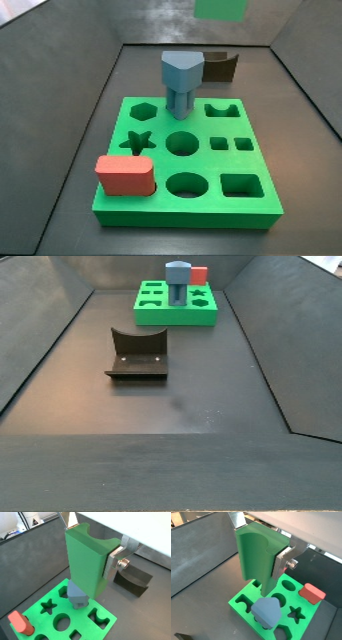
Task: Pick up the arch object. Move up. Place the arch object on the fixture. Regrasp the arch object. Rotate the arch object. Move to above the board. Insert the arch object.
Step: Insert the arch object.
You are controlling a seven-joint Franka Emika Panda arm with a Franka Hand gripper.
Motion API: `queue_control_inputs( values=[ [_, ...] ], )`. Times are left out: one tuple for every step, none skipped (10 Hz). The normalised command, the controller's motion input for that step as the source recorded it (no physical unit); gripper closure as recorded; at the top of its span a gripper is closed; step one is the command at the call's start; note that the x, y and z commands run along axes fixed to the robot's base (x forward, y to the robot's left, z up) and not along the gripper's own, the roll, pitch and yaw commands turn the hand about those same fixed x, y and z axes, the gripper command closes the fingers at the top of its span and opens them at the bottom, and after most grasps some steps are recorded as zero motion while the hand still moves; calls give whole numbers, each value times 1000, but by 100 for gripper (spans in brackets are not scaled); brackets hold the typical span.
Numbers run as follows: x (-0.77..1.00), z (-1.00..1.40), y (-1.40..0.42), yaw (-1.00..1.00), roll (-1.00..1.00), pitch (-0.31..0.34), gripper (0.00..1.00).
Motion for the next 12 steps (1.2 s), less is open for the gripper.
queue_control_inputs(
  values=[
    [1000,-286,9,-31,20,0,100],
    [1000,-309,29,-23,0,0,100],
    [1000,-323,34,-23,0,0,100],
    [1000,-494,37,-49,0,0,100],
    [1000,-554,29,-54,9,0,100],
    [1000,-543,14,-20,30,14,100],
    [1000,-400,0,-3,97,104,100],
    [820,-351,0,-11,133,130,100],
    [606,-386,0,0,114,93,100],
    [369,-446,9,-91,41,69,100],
    [131,-394,0,-97,0,3,100],
    [0,-340,0,-43,0,0,100]
  ],
)
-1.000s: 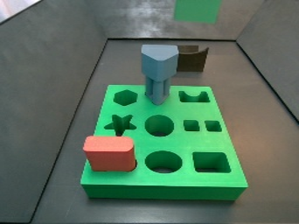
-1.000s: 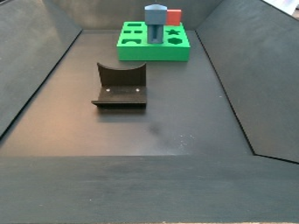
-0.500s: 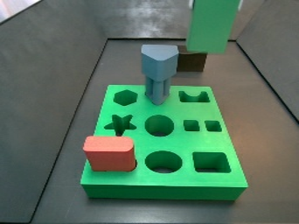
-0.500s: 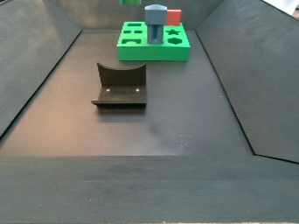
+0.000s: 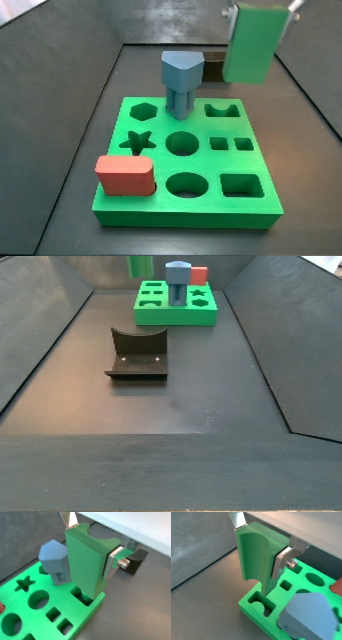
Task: Pick up the arch object. Move up. Place the arch object on the fixture. Regrasp the arch object. Rotate the arch object. Move to above the board. Insert the arch object.
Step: Insert the arch object.
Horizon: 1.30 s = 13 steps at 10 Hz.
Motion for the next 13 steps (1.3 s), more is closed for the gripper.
queue_control_inputs(
  values=[
    [-3,-309,51,-9,0,0,100],
    [-106,-266,103,0,10,3,100],
    [-37,-186,106,0,0,1,100],
    [20,-140,0,0,0,-16,100],
    [0,-109,-11,0,0,-37,100],
    [0,-277,0,0,20,3,100],
    [-123,-334,0,0,134,76,100],
    [-140,-497,-20,0,126,0,100],
    [-106,-400,-37,0,74,-30,100],
    [-83,-243,-9,0,51,0,100],
    [-54,-206,-29,0,40,0,100],
    [-74,-157,-34,0,46,0,100],
    [-11,-137,-51,0,40,0,100]
  ],
)
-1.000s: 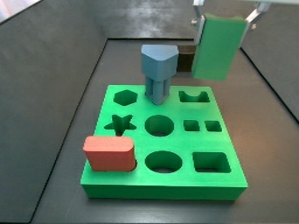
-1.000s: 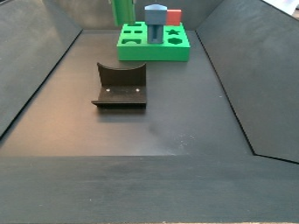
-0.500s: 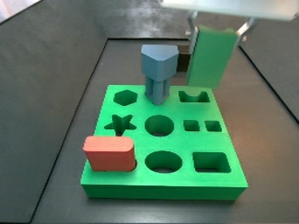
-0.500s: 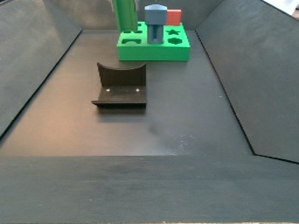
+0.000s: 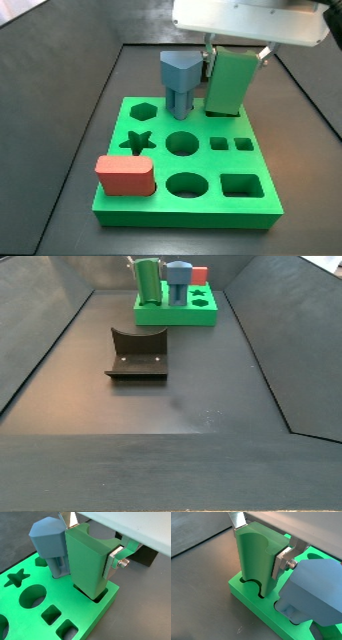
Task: Pick up the arch object. Move up. Place the arch object on the fixture. Regrasp the arch object. Rotate the arch object. Move to above the board. Insert the arch object.
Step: Insert the arch object.
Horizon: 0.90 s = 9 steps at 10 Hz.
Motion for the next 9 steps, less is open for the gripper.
queue_control_inputs(
  values=[
    [29,-209,-60,49,60,0,100],
    [269,-266,-46,31,44,29,100],
    [211,-271,0,26,51,31,100],
    [103,-257,0,40,57,20,100],
    [0,-237,0,83,60,9,100],
    [-89,-217,0,160,84,0,100],
    [-166,-206,0,200,100,0,100],
    [-100,-217,0,183,61,0,100],
    [0,-217,14,140,26,0,100]
  ],
)
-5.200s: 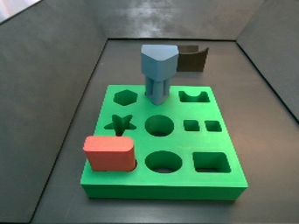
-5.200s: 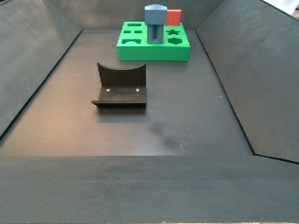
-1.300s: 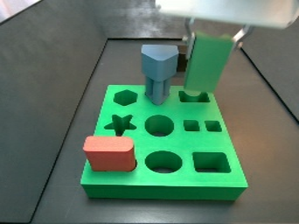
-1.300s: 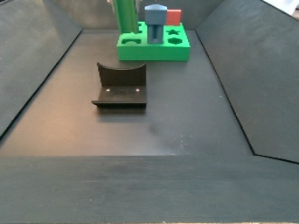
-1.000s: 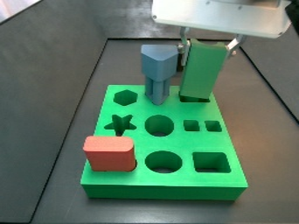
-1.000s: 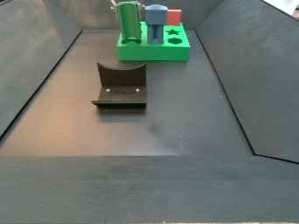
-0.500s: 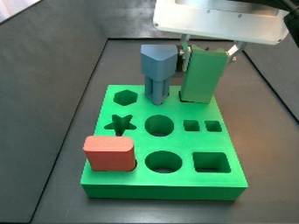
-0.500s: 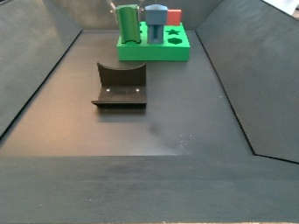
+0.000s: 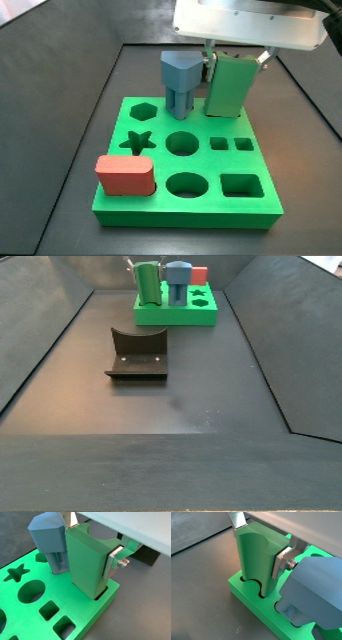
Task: Pick up the arch object. Move up. Place the arch object on the fixture. Regrasp the arch object. Rotate the arch object. Move to above the board. Insert the arch object.
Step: Insert the arch object.
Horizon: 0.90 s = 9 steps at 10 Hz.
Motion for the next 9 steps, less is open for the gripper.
queue_control_inputs(
  values=[
    [43,-249,0,37,0,0,100],
    [223,-280,0,-34,0,0,100],
    [174,-306,0,-57,0,0,100],
    [97,-317,49,-20,0,0,100],
    [0,-334,66,0,0,0,100],
    [-103,-303,66,0,0,-9,100],
    [-111,-283,71,0,0,-11,100],
    [-29,-311,46,0,0,-14,100],
    [0,-346,0,0,0,-37,100]
  ],
)
